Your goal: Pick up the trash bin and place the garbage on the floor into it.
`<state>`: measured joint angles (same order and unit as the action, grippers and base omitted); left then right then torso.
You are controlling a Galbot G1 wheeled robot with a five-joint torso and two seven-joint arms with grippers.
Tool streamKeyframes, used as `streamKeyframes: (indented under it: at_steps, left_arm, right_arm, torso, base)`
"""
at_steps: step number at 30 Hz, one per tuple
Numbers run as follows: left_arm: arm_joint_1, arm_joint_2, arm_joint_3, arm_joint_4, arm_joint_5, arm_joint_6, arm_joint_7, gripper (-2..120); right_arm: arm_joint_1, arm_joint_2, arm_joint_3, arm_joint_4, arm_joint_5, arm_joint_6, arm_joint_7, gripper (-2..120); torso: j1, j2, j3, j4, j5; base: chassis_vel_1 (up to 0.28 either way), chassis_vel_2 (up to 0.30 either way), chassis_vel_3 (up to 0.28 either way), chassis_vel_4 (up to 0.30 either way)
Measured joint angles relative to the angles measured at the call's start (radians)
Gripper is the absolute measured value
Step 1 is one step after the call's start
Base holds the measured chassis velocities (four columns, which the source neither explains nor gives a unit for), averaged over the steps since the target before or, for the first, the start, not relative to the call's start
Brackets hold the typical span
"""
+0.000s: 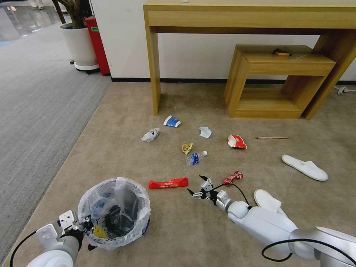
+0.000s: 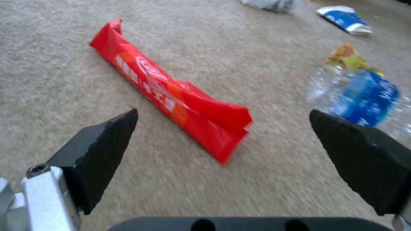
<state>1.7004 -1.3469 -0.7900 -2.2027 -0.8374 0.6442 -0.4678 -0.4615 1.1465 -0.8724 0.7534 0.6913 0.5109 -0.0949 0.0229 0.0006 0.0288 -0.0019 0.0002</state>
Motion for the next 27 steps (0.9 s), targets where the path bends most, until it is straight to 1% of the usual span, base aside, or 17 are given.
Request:
streamKeyframes:
  at_steps: [1, 4, 8, 19, 22, 27]
  left_arm:
    - [0.000, 0.000, 0.000, 0.000, 0.000, 0.000, 0.000, 0]
    - [0.006, 0.001, -0.002, -0.011, 0.006, -0.001, 0.004, 0]
    - [0.015, 0.002, -0.003, -0.020, 0.011, -0.005, 0.007, 0]
    - [0.020, 0.003, 0.003, -0.044, 0.033, -0.012, 0.018, 0]
    - [0.020, 0.003, 0.004, -0.047, 0.041, -0.016, 0.022, 0]
    - [0.024, 0.003, 0.004, -0.050, 0.043, -0.019, 0.024, 0]
  right_arm:
    - [0.000, 0.000, 0.000, 0.000, 0.000, 0.000, 0.000, 100]
    - [0.015, 0.043, -0.006, -0.048, 0.007, 0.002, -0.032, 100]
    - [0.018, 0.070, 0.003, -0.083, 0.013, -0.010, -0.044, 100]
    - [0.019, 0.101, 0.000, -0.127, 0.010, -0.048, -0.053, 100]
    - [0.020, 0.118, 0.003, -0.142, 0.021, -0.077, -0.045, 100]
    - [0.020, 0.133, 0.011, -0.158, 0.025, -0.101, -0.038, 100]
  torso:
    - [0.000, 0.000, 0.000, 0.0000, 0.0000]
    - [0.000, 0.000, 0.000, 0.0000, 0.0000]
    - [0.000, 0.000, 0.000, 0.0001, 0.0000]
    - [0.000, 0.000, 0.000, -0.0001, 0.0000]
    - [0.000, 0.000, 0.000, 0.0000, 0.0000]
    - [0.000, 0.000, 0.000, -0.0001, 0.0000]
  base:
    - [0.000, 0.000, 0.000, 0.000]
    - [0.000, 0.000, 0.000, 0.000]
    - [0.000, 0.000, 0.000, 0.000]
    - [0.000, 0.000, 0.000, 0.000]
    - [0.000, 0.000, 0.000, 0.000]
    - [0.000, 0.000, 0.000, 0.000]
